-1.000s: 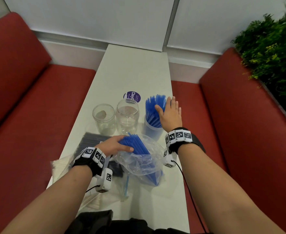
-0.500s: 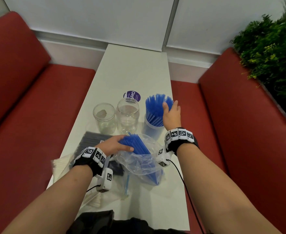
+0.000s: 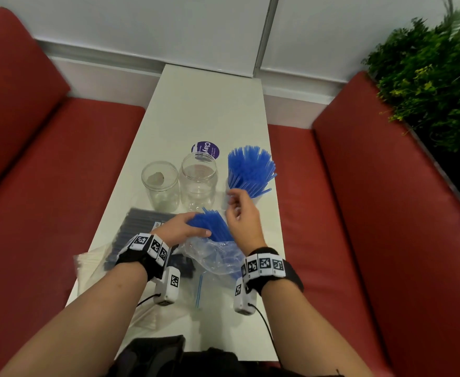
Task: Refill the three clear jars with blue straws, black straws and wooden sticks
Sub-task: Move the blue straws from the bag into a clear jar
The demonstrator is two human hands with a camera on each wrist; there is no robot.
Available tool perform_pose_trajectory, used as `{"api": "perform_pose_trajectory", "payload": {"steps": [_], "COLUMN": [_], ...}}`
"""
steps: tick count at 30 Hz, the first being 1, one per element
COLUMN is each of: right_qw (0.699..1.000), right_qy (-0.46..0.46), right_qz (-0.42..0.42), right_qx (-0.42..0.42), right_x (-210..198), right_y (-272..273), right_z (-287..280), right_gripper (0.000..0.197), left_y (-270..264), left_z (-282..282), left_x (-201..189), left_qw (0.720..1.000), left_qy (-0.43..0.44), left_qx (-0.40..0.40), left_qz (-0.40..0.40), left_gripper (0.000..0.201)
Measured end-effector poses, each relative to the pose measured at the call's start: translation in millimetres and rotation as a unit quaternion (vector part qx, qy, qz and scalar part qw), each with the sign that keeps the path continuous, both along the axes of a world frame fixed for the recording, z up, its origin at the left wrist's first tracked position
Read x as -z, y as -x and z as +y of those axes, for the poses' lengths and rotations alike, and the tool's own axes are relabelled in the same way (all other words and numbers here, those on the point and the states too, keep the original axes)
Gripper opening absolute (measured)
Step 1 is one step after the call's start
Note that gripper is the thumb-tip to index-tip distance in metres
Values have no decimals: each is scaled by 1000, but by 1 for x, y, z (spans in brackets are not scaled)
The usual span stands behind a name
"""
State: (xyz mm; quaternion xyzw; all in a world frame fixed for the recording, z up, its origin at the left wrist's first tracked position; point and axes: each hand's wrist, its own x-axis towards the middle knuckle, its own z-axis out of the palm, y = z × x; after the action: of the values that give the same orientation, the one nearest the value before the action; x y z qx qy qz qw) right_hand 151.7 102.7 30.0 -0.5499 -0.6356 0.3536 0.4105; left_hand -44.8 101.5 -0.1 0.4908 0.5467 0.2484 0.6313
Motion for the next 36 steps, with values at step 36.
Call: {"api": "perform_pose_trajectory", "payload": {"steps": [36], "right_qw": [977], "right_qy": [141], "right_qz": [157], "right_qx": [6], "right_x": [-11], "right_y": [-2], "right_z": [10], "right_gripper": [33], "left_y": [4], "left_z": [-2], "left_x": [-12], "left_qw": [1000], "left_qy": [-27], "left_qx": [-3], "left_qz": [-5], "left_gripper": [42]}}
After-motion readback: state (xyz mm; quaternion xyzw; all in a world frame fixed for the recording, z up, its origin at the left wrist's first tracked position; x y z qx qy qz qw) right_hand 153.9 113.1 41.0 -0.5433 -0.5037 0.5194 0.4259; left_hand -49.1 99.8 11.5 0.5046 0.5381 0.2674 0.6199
